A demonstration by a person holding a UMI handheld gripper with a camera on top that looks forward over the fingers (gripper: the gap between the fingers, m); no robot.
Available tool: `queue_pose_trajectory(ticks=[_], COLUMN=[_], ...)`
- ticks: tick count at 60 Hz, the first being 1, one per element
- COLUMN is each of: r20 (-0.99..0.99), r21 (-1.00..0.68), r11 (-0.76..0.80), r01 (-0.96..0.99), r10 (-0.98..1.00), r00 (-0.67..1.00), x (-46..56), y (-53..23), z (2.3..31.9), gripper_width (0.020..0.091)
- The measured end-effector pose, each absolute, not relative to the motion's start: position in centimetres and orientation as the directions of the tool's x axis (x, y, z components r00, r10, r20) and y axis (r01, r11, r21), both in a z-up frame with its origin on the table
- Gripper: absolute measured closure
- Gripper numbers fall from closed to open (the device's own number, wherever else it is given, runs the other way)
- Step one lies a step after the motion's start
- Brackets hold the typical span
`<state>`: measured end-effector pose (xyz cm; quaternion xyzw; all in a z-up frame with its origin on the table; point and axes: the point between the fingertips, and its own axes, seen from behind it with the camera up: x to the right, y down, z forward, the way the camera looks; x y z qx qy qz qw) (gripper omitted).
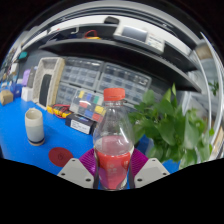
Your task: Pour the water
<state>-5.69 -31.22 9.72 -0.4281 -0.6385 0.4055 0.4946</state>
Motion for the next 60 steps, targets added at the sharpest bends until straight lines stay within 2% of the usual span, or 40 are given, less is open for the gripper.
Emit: queue_pose_trajectory(ticks=[11, 19, 29, 41, 52, 60], r20=[0.549, 0.747, 0.907, 0.957, 0.927, 0.895], r21=[-0.797, -0.587, -0.290, 0.020, 0.301, 0.391], r11=[0.587, 0.801, 0.957, 0.994, 0.947, 0.914], r01=[0.145, 0.116, 0.004, -0.108, -0.107, -0.107], r10=[0.803, 0.591, 0.276, -0.050, -0.317, -0.405], r00=[-0.234, -0.305, -0.317, -0.286, -0.198, -0.188], x=[-7.3, -8.4, -9.6, -11.0, -12.2, -12.5], y=[-36.0, -39.5, -42.4, -45.5, -45.8, -45.9], z=[10.9, 11.3, 12.2, 12.9, 14.0, 13.7], gripper_width=[0.0697, 0.0695, 0.0695, 0.0696, 0.0694, 0.0695])
